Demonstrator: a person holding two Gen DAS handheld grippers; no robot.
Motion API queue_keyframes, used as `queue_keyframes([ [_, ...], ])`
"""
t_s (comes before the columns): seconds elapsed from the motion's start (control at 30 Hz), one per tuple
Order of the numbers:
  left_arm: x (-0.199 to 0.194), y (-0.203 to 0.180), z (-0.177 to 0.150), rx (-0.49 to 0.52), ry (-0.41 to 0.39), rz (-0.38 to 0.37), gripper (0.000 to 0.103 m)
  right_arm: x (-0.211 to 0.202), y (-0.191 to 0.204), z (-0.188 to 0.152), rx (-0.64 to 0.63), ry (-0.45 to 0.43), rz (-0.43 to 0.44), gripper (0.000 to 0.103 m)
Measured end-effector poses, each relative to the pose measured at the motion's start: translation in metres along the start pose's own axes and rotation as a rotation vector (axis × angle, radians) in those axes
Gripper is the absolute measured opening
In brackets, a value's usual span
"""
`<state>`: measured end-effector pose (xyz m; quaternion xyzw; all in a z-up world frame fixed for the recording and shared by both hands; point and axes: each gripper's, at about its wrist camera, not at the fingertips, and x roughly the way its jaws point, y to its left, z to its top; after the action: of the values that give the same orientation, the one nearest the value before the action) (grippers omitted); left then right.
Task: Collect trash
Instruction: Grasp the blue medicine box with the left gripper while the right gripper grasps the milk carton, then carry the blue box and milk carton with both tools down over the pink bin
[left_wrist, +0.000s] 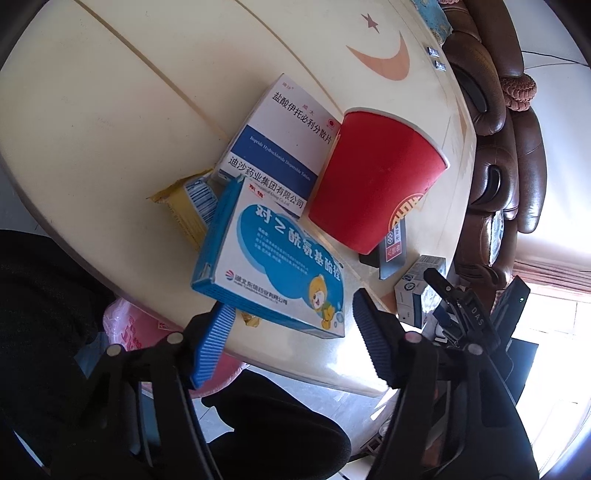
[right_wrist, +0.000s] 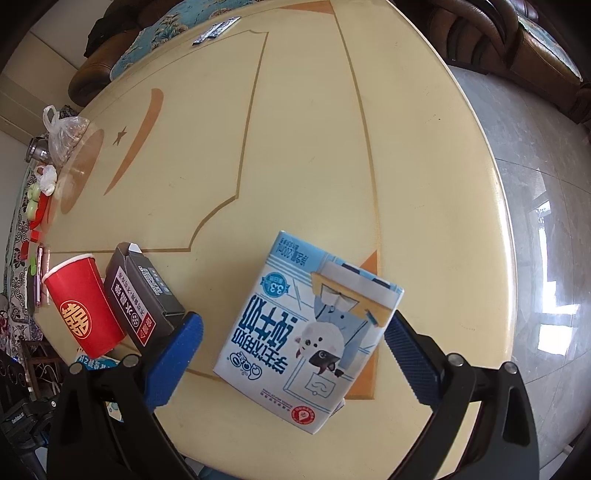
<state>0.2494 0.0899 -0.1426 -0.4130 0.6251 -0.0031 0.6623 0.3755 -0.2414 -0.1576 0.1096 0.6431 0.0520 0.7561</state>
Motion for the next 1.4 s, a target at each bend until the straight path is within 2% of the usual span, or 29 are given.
queue_keyframes([
  [0.3,0.003,0.003,0.006,-0.022,-0.01,-0.008,0.063,0.013,-0.001,0.0,0.01,0.019,0.003,0.096],
  [0.43,0.0,0.004,0.006,-0.035,-0.036,0.02,0.054,0.017,0.004,0.004,0.0,0.017,-0.021,0.096],
  [0.53,0.001,0.006,0.008,-0.054,-0.026,0.027,0.053,0.021,0.011,0.005,-0.025,0.014,-0.062,0.096],
  [0.57,0.002,0.008,0.009,-0.061,-0.024,0.026,0.053,0.022,0.014,0.005,-0.038,0.011,-0.081,0.095],
  [0.67,0.0,0.01,0.01,-0.068,-0.029,0.041,0.043,0.026,0.028,0.006,-0.101,-0.009,-0.167,0.083],
  [0.83,0.0,0.009,0.01,-0.056,-0.018,0.049,0.041,0.03,0.036,0.01,-0.138,-0.019,-0.201,0.078],
  [1.4,-0.015,-0.009,0.0,0.067,-0.038,0.056,0.029,0.01,0.055,0.003,-0.223,-0.055,-0.173,0.069],
])
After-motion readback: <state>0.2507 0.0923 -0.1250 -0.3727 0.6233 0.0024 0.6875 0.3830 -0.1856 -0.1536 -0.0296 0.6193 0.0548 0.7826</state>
